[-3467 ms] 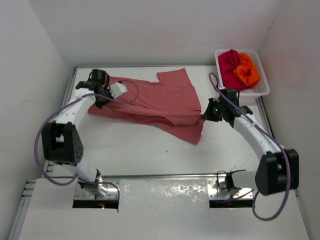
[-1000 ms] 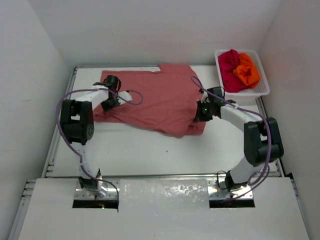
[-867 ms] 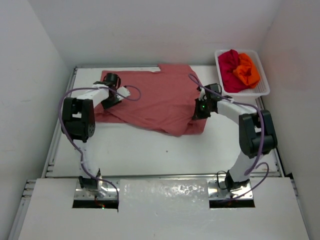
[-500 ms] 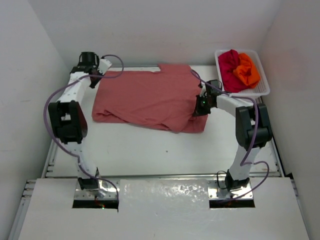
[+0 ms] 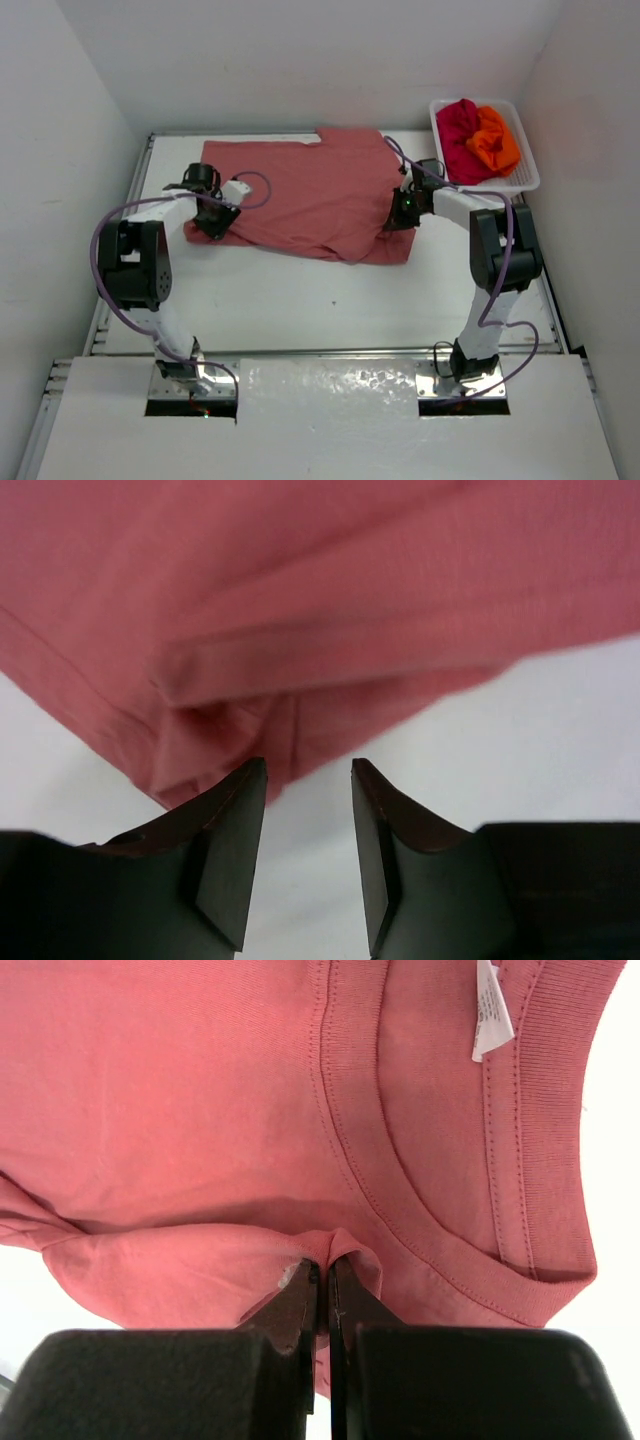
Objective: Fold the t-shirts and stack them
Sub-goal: Flatten out the tshirt
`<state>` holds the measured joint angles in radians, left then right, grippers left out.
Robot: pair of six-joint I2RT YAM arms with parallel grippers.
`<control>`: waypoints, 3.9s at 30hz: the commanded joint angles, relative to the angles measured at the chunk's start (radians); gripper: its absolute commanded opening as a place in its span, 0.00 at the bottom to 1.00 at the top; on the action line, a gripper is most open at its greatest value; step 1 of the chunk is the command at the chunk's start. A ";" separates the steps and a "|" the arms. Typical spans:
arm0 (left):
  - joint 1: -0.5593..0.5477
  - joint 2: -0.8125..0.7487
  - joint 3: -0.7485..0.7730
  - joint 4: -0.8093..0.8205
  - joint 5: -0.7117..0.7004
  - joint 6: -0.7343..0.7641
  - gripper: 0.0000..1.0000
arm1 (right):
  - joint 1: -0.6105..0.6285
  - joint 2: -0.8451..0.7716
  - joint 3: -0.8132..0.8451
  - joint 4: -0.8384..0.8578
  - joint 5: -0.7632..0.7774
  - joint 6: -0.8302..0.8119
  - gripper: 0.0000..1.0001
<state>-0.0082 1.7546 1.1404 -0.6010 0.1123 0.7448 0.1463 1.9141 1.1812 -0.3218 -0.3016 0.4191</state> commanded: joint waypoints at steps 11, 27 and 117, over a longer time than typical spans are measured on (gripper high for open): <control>-0.015 0.034 0.018 0.167 -0.053 0.021 0.35 | -0.008 -0.032 0.040 0.017 -0.001 -0.013 0.00; -0.003 0.059 0.033 0.274 -0.206 -0.013 0.00 | -0.016 -0.072 0.012 0.017 0.005 -0.020 0.00; 0.625 -0.225 -0.067 -0.482 0.216 0.306 0.00 | 0.022 -0.739 -0.560 -0.310 0.022 0.086 0.00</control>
<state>0.6079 1.5791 1.0523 -1.1442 0.3363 1.0008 0.1726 1.1351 0.5583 -0.6586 -0.2943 0.5022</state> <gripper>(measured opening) 0.006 0.002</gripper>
